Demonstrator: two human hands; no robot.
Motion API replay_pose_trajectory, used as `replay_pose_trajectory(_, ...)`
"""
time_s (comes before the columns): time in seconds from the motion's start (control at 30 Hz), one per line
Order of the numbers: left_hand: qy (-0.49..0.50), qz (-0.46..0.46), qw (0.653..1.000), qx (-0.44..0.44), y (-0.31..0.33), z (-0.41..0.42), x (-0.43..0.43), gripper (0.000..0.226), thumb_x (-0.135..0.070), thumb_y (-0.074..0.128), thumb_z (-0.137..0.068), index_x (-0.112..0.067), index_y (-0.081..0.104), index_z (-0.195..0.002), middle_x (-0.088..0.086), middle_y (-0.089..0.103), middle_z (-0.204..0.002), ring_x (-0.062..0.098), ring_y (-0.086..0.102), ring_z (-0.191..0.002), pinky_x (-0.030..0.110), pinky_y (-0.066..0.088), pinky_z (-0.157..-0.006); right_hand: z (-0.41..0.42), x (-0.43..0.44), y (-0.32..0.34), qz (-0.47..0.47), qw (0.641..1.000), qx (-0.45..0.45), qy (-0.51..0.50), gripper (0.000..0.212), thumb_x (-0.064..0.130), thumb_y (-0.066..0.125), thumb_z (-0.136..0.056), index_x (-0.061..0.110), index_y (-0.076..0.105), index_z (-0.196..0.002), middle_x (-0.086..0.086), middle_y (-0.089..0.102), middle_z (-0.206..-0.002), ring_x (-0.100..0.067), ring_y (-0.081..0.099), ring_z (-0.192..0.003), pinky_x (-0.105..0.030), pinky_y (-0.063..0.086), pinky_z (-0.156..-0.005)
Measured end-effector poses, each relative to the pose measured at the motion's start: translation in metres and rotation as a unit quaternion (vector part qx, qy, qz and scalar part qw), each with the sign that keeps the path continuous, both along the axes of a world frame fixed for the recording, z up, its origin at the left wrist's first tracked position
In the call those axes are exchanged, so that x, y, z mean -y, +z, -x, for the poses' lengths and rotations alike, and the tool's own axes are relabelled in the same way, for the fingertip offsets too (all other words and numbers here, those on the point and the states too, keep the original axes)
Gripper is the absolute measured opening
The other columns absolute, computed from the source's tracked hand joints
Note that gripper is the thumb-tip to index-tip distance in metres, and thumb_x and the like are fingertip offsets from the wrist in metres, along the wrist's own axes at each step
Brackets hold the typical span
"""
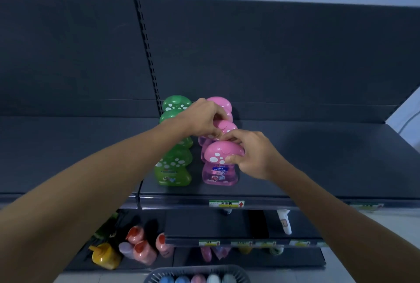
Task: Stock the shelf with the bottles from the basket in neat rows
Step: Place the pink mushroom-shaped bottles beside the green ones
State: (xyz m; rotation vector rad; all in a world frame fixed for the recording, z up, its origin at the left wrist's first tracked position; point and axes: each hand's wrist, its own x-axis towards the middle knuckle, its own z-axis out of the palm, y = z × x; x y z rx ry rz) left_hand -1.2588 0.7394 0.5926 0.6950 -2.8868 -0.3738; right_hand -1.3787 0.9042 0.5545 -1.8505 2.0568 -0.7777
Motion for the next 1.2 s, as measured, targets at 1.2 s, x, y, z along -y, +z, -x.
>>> replay_pose_trajectory(1.2, -0.006, 0.013, 1.000, 0.023, 0.005, -0.030, -0.008, 0.043, -0.022, 0.081, -0.081, -0.006, 0.068, -0.118, 0.012, 0.069, -0.105, 0.026, 0.062, -0.099, 0.041, 0.051, -0.089, -0.013, 0.000, -0.007, 0.034, 0.998, -0.036, 0.039, 0.057, 0.034, 0.081, -0.082, 0.026, 0.060, -0.135, 0.014, 0.051, -0.123, -0.009, 0.052, -0.113, -0.033, 0.047, -0.101)
